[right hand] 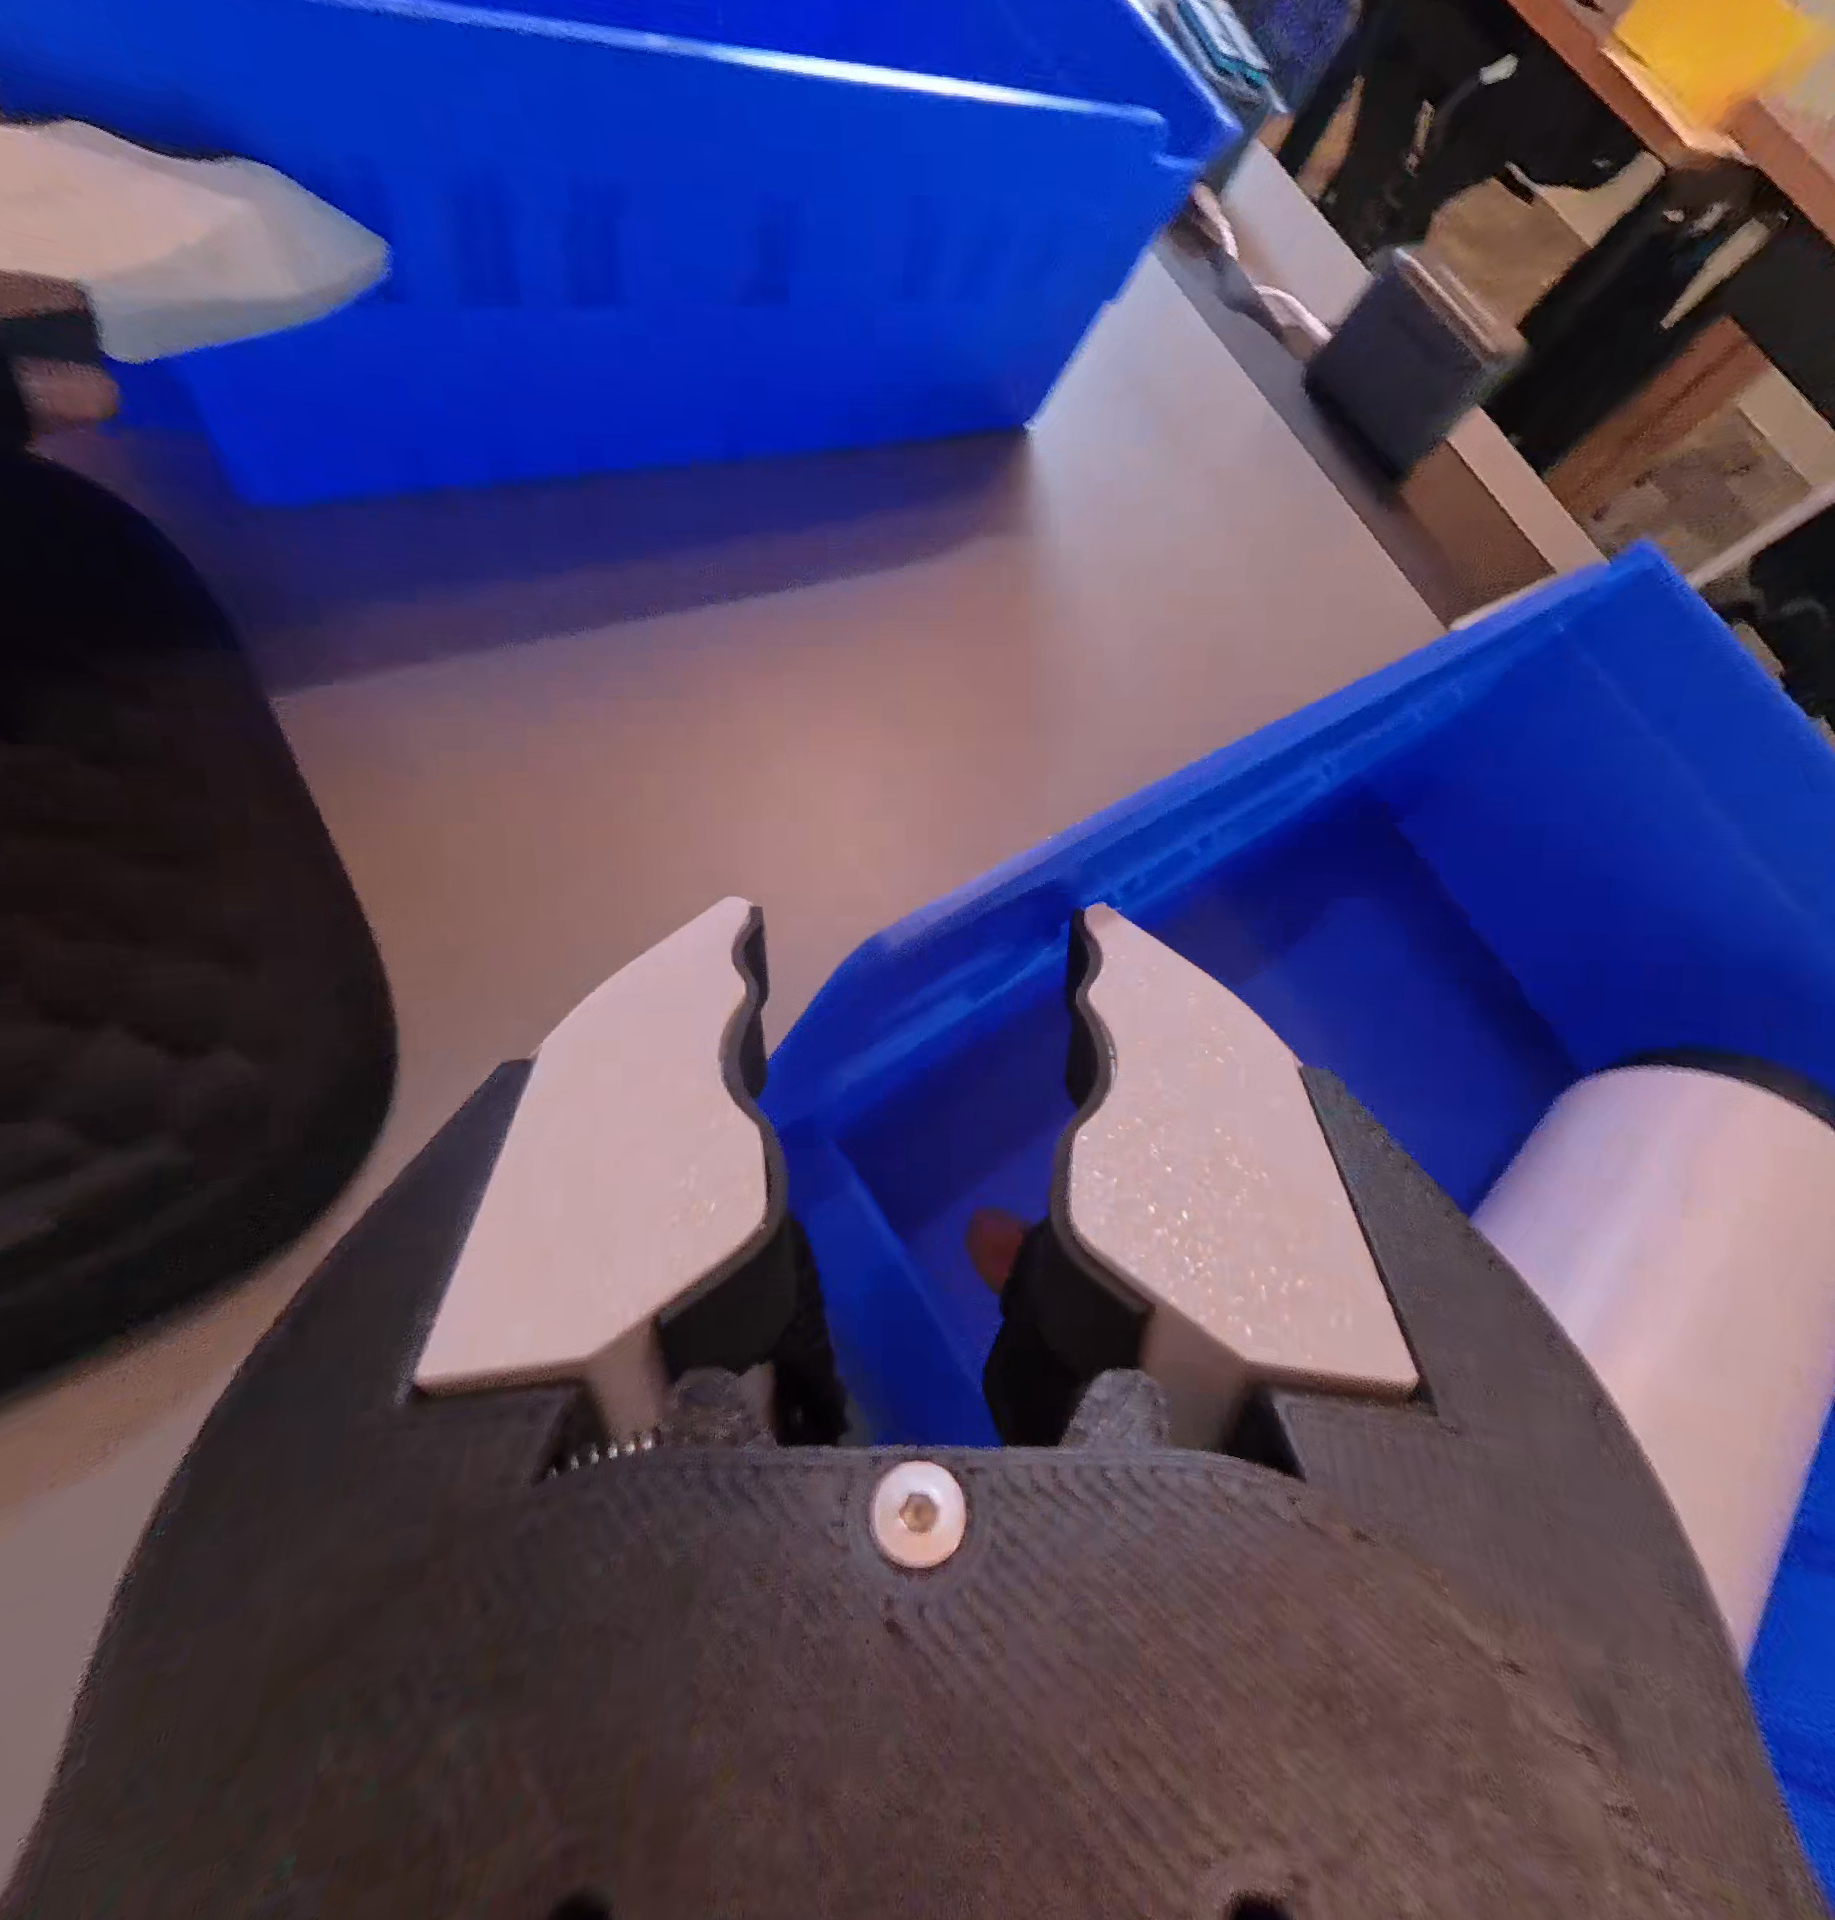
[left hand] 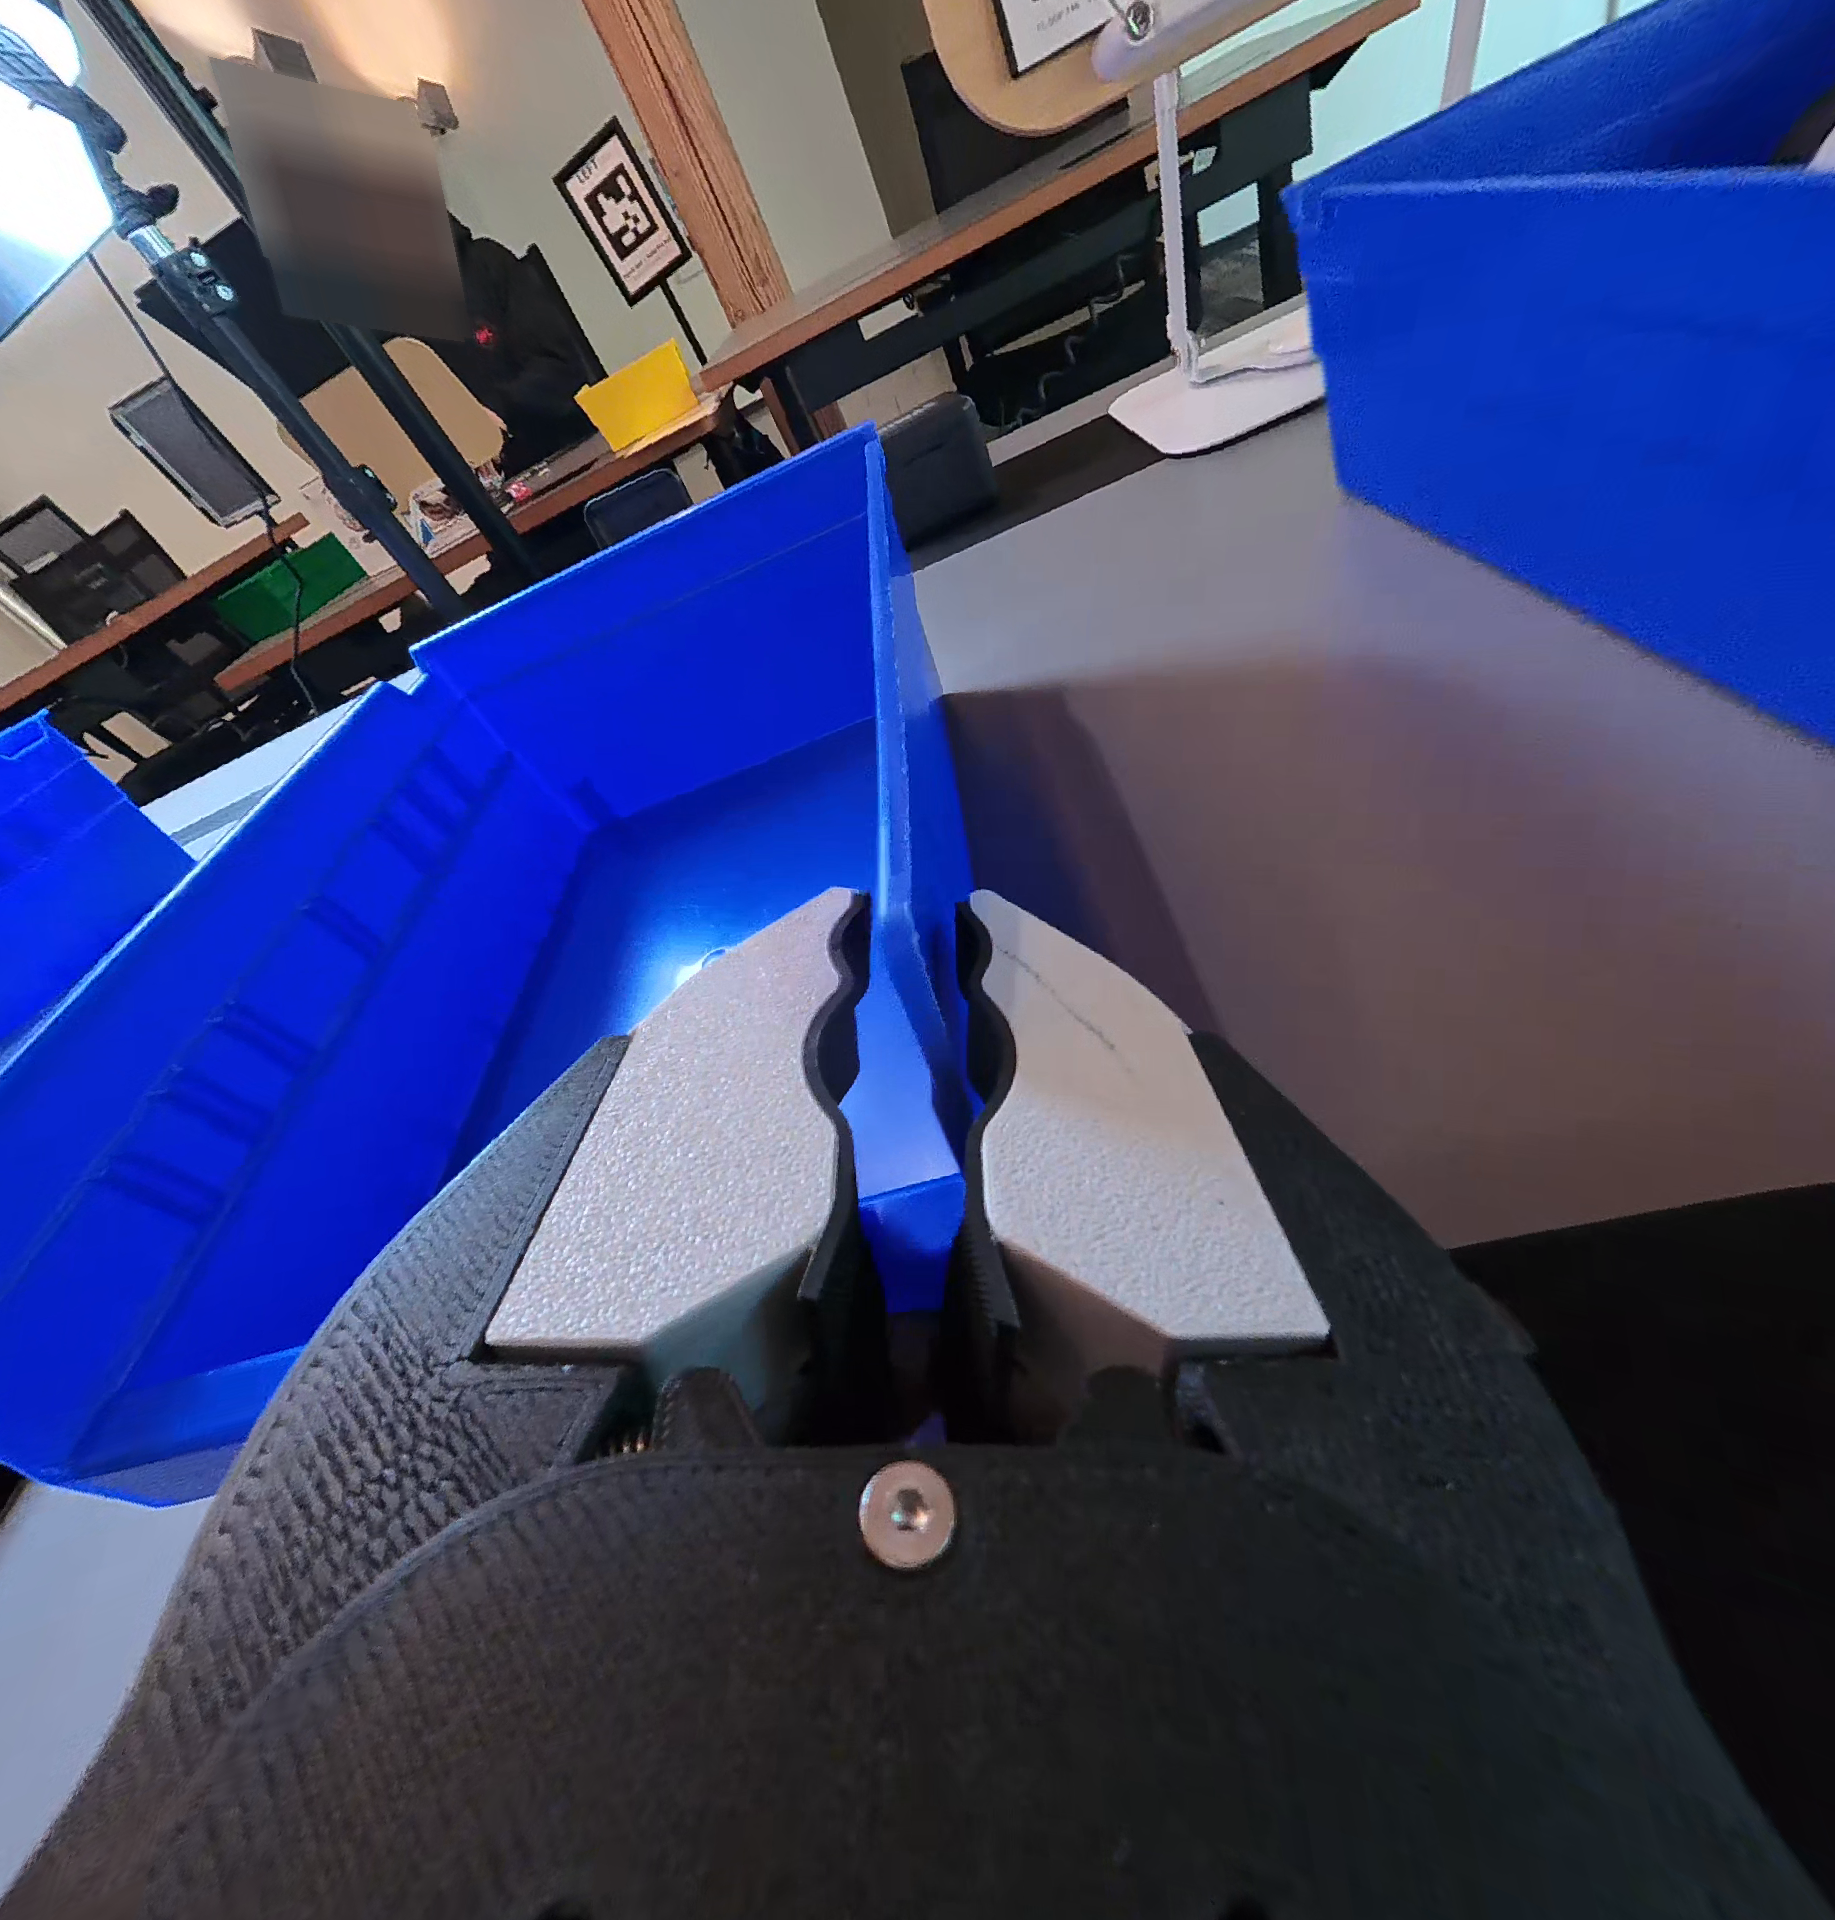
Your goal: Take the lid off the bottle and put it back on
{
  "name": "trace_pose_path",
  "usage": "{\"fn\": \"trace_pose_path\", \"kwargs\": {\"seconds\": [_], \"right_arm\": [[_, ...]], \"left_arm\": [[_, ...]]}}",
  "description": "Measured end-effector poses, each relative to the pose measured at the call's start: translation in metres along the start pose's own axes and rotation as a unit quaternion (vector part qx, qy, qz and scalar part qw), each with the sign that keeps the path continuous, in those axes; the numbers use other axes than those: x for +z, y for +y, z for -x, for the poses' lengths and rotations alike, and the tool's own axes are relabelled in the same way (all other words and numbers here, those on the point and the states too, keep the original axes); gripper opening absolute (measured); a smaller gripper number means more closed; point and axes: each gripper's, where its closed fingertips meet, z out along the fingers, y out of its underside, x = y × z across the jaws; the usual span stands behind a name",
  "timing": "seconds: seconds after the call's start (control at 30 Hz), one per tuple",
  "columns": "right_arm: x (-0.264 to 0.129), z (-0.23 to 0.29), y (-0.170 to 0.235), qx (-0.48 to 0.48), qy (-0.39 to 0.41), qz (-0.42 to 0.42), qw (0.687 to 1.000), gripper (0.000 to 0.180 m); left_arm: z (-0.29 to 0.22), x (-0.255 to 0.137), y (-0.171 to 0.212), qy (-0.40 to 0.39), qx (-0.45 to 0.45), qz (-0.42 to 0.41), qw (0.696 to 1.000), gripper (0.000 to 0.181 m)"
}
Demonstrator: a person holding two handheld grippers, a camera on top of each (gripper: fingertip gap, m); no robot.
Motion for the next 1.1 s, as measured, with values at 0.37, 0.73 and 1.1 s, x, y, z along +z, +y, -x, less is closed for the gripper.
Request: {"fn": "trace_pose_path", "kwargs": {"seconds": [0.37, 0.73, 1.1], "right_arm": [[0.046, 0.028, -0.034, -0.058, 0.019, -0.006, 0.998, 0.063], [0.062, 0.066, -0.060, -0.132, -0.055, -0.058, 0.988, 0.063], [0.018, 0.084, -0.101, -0.124, -0.072, -0.234, 0.962, 0.053]], "left_arm": [[-0.003, 0.000, -0.001, 0.006, 0.011, -0.008, 1.000, 0.016], [0.003, -0.011, -0.020, 0.000, -0.013, -0.087, 0.996, 0.023], [0.116, -0.072, -0.047, -0.063, -0.206, -0.266, 0.940, 0.051]]}}
